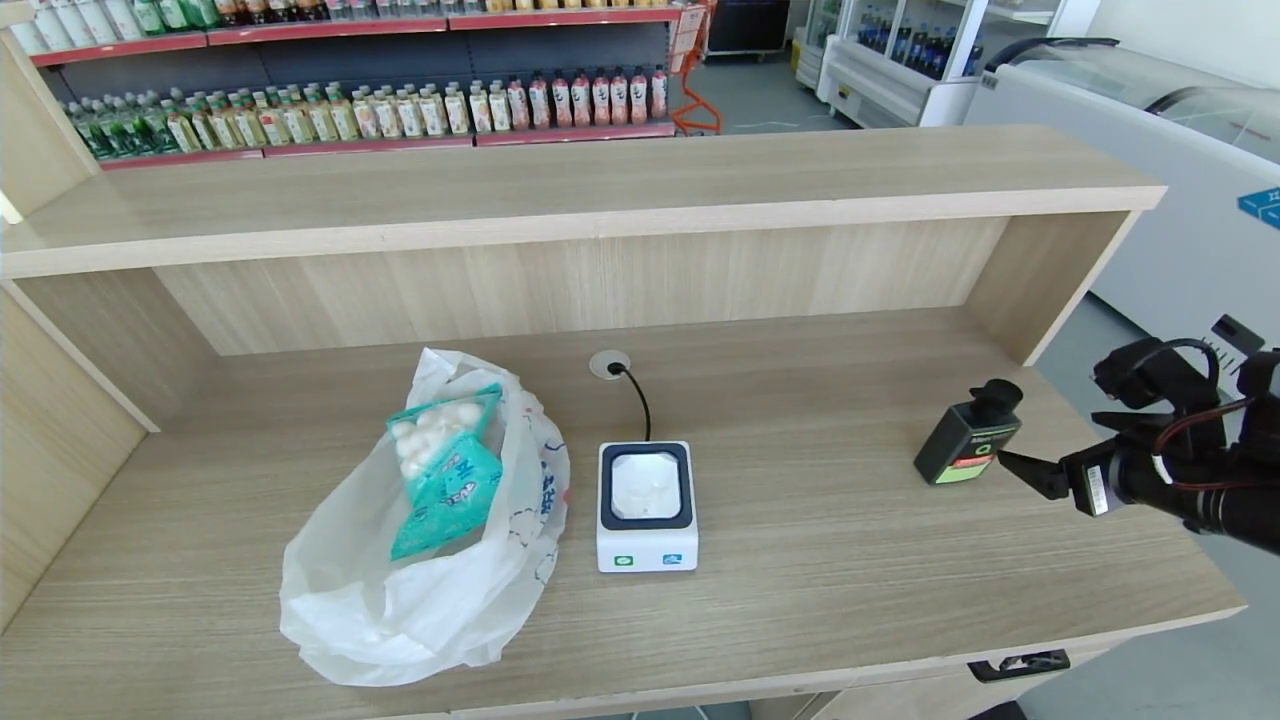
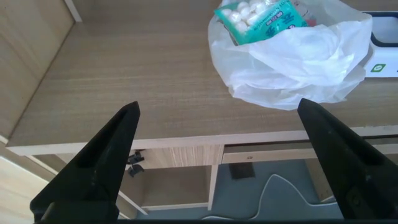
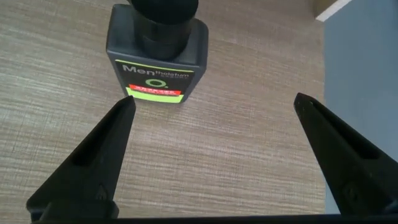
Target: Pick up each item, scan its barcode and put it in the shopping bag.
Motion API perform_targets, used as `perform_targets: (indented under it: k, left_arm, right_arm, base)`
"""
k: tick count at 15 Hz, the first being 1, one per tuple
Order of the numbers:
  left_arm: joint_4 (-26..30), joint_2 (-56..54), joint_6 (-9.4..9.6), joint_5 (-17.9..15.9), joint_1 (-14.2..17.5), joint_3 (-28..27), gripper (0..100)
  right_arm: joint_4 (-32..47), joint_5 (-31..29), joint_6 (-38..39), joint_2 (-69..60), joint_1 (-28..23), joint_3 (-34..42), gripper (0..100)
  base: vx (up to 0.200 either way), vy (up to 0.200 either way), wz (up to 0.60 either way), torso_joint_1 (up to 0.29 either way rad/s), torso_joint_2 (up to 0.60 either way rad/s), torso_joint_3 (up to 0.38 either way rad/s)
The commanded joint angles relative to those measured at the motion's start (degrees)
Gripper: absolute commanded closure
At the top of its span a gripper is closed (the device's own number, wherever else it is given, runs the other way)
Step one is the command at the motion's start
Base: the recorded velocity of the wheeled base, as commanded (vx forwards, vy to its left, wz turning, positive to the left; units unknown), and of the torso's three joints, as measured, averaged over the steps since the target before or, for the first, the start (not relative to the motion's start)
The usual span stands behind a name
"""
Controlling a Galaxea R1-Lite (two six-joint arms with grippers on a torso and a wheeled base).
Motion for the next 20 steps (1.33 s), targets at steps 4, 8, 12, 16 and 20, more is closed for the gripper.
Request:
perform_targets:
  k: [4,8,12,16,20]
  left_arm:
    - [0.0,0.0,-0.01,0.04,0.01,0.0,0]
    - [0.0,0.0,-0.01,0.04,0.01,0.0,0]
    - [0.0,0.0,-0.01,0.04,0.01,0.0,0]
    - [0.0,0.0,-0.01,0.04,0.01,0.0,0]
    - [0.0,0.09,-0.01,0.04,0.01,0.0,0]
  right_arm:
    - [-0.13,8.69,-1.92,6.19,-0.02,-4.21,0]
    - [-0.05,10.72,-4.11,9.44,-0.02,-6.23,0]
    - [0.22,14.93,-4.11,12.52,0.69,-9.22,0]
    - [0.3,19.24,-4.2,15.07,2.09,-11.07,0]
    - [0.3,19.24,-4.11,17.35,2.71,-13.09,0]
  base:
    - [0.0,0.0,0.0,0.0,0.0,0.0]
    - [0.0,0.0,0.0,0.0,0.0,0.0]
    - [0.0,0.0,0.0,0.0,0.0,0.0]
    - [0.0,0.0,0.0,0.0,0.0,0.0]
    - [0.0,0.0,0.0,0.0,0.0,0.0]
